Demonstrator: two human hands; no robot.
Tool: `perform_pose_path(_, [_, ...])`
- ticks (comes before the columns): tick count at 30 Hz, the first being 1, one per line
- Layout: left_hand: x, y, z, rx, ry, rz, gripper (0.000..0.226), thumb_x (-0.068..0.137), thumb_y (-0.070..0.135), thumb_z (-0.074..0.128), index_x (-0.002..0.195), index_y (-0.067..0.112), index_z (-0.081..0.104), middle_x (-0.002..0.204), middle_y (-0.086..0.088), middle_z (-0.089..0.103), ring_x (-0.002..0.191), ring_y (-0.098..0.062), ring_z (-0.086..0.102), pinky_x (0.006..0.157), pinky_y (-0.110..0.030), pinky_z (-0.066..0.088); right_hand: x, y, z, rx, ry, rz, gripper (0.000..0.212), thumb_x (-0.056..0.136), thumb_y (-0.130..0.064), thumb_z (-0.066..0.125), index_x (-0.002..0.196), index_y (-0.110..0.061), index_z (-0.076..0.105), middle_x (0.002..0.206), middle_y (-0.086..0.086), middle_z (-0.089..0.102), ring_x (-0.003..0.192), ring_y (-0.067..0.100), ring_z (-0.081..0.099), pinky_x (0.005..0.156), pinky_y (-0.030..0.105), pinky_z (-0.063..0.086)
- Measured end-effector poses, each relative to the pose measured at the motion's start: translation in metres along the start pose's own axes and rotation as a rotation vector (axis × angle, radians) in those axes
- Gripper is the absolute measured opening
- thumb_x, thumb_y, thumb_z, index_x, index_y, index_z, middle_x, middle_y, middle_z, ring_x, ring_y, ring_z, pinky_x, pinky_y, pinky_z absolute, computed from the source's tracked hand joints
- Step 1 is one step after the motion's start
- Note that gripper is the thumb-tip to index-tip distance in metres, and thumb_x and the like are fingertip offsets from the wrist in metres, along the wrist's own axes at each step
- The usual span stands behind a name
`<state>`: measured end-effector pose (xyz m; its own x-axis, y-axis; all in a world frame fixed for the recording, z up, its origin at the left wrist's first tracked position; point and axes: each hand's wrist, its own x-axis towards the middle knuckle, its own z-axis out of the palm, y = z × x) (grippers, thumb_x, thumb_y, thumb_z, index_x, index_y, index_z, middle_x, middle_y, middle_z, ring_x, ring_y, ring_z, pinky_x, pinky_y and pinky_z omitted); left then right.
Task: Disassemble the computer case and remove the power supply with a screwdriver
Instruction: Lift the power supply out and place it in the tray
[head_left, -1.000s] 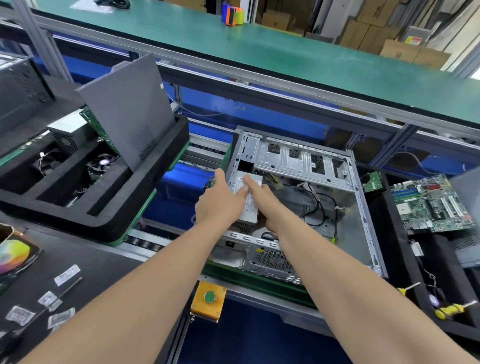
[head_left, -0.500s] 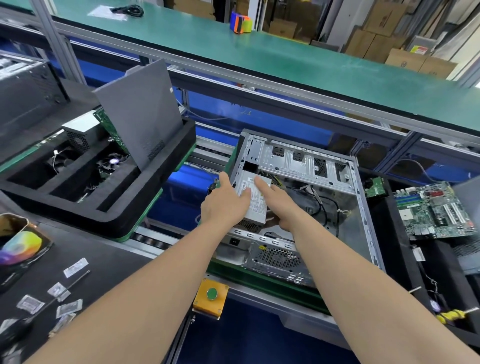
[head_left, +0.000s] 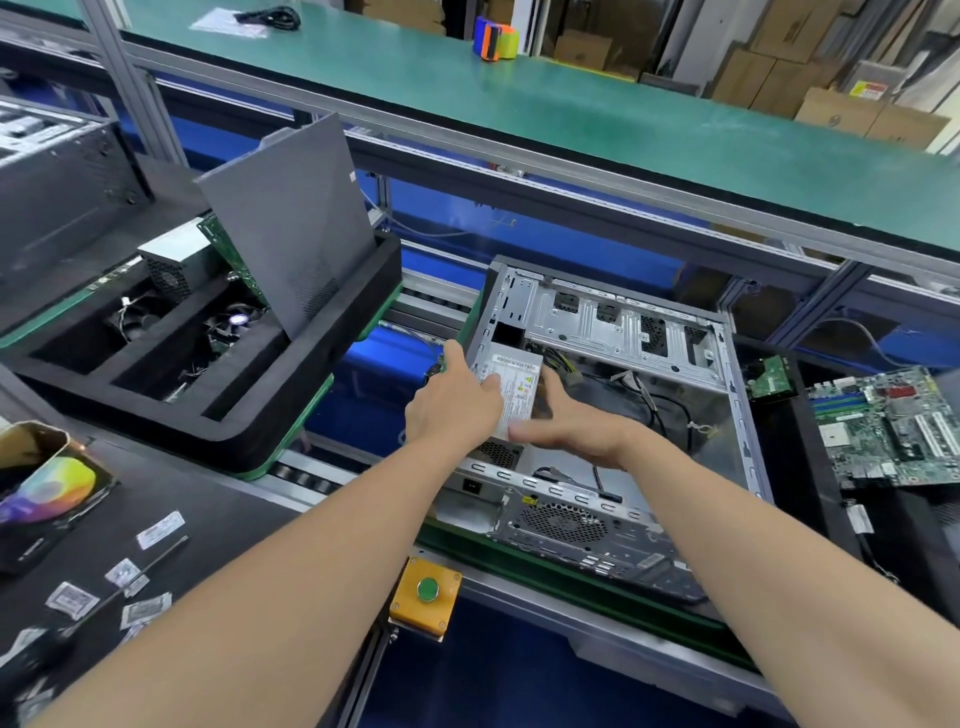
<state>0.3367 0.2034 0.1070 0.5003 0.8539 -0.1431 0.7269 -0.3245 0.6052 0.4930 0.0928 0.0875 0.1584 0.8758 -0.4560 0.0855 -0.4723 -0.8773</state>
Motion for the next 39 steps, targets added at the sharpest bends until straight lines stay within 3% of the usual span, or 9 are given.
perform_pose_path(4, [0.0, 0.002, 0.0, 0.014, 0.001, -0.006, 0.041, 0.099, 0.051, 0.041, 0.127, 0.026, 0.024, 0.11, -0.008, 0.065, 0.088, -0.034, 0.057, 0.069, -0.044, 0.041, -0.004, 0.001, -0.003, -0.086, -0.027, -0.08, 0.156, 0.062, -0.029, 0.097, 0.164, -0.037, -0.021, 0.174, -0.004, 0.016, 0.157, 0.01, 0.024, 0.129, 0.039, 0.019])
perform_pose_path(9, [-0.001, 0.003, -0.001, 0.048, 0.011, 0.016, 0.04, 0.101, 0.05, 0.04, 0.128, 0.023, 0.026, 0.115, -0.007, 0.065, 0.082, -0.031, 0.054, 0.069, -0.042, 0.038, -0.005, 0.008, 0.0, -0.246, -0.018, -0.096, 0.165, 0.062, -0.034, 0.101, 0.155, -0.047, -0.035, 0.176, -0.008, -0.001, 0.159, 0.005, 0.011, 0.129, 0.04, 0.02])
perform_pose_path(12, [-0.001, 0.003, -0.001, 0.049, 0.011, 0.027, 0.036, 0.102, 0.049, 0.04, 0.122, 0.022, 0.027, 0.114, -0.006, 0.065, 0.081, -0.03, 0.056, 0.068, -0.041, 0.038, -0.001, 0.012, 0.007, -0.342, 0.018, -0.129, 0.164, 0.064, -0.028, 0.096, 0.148, -0.049, -0.043, 0.176, -0.002, -0.013, 0.126, 0.01, 0.05, 0.099, 0.03, 0.053])
perform_pose_path(14, [-0.001, 0.003, -0.002, 0.059, 0.015, 0.029, 0.034, 0.102, 0.049, 0.039, 0.12, 0.022, 0.027, 0.114, -0.006, 0.065, 0.082, -0.03, 0.056, 0.068, -0.041, 0.038, 0.003, 0.013, 0.012, -0.383, 0.061, -0.164, 0.165, 0.06, -0.031, 0.094, 0.147, -0.045, -0.046, 0.174, -0.003, -0.019, 0.114, 0.007, 0.048, 0.096, 0.029, 0.047])
perform_pose_path(17, [-0.001, 0.003, -0.001, 0.064, 0.026, 0.041, 0.036, 0.102, 0.05, 0.038, 0.122, 0.023, 0.026, 0.114, -0.007, 0.065, 0.081, -0.03, 0.055, 0.068, -0.041, 0.037, 0.005, 0.013, 0.014, -0.427, 0.16, -0.198, 0.169, 0.052, -0.042, 0.094, 0.158, -0.029, -0.036, 0.175, -0.004, 0.008, 0.154, 0.016, 0.029, 0.125, 0.037, 0.031])
perform_pose_path(21, [-0.002, 0.001, 0.0, 0.056, 0.027, 0.046, 0.046, 0.101, 0.057, 0.037, 0.129, 0.022, 0.028, 0.115, -0.008, 0.065, 0.087, -0.033, 0.054, 0.073, -0.043, 0.038, 0.007, 0.016, 0.008, -0.378, 0.192, -0.176, 0.166, 0.049, -0.045, 0.098, 0.162, -0.03, -0.024, 0.165, -0.007, 0.03, 0.15, 0.018, 0.036, 0.099, -0.001, 0.036])
perform_pose_path(26, [-0.001, -0.003, 0.0, 0.036, 0.041, 0.055, 0.048, 0.101, 0.059, 0.036, 0.129, 0.021, 0.028, 0.113, -0.009, 0.066, 0.091, -0.037, 0.059, 0.073, -0.043, 0.04, 0.008, 0.011, 0.009, -0.417, 0.217, -0.192, 0.168, 0.048, -0.048, 0.101, 0.163, -0.03, -0.019, 0.17, -0.001, 0.028, 0.155, 0.018, 0.032, 0.126, 0.038, 0.031])
perform_pose_path(29, [0.001, -0.003, 0.003, 0.038, 0.045, 0.045, 0.058, 0.098, 0.064, 0.036, 0.137, 0.023, 0.024, 0.115, -0.01, 0.066, 0.09, -0.038, 0.058, 0.072, -0.044, 0.041, 0.005, 0.013, 0.004, -0.412, 0.258, -0.195, 0.167, 0.047, -0.054, 0.105, 0.164, -0.037, -0.015, 0.176, -0.005, 0.004, 0.161, 0.018, 0.013, 0.129, 0.048, 0.025])
perform_pose_path(39, [0.004, 0.003, 0.007, 0.08, 0.063, 0.014, 0.068, 0.094, 0.071, 0.037, 0.139, 0.024, 0.021, 0.12, -0.011, 0.065, 0.095, -0.038, 0.062, 0.072, -0.043, 0.04, -0.006, 0.013, -0.007, -0.349, 0.194, -0.104, 0.17, 0.044, -0.064, 0.103, 0.162, -0.039, -0.017, 0.175, -0.011, -0.003, 0.161, 0.017, 0.007, 0.127, 0.038, 0.021])
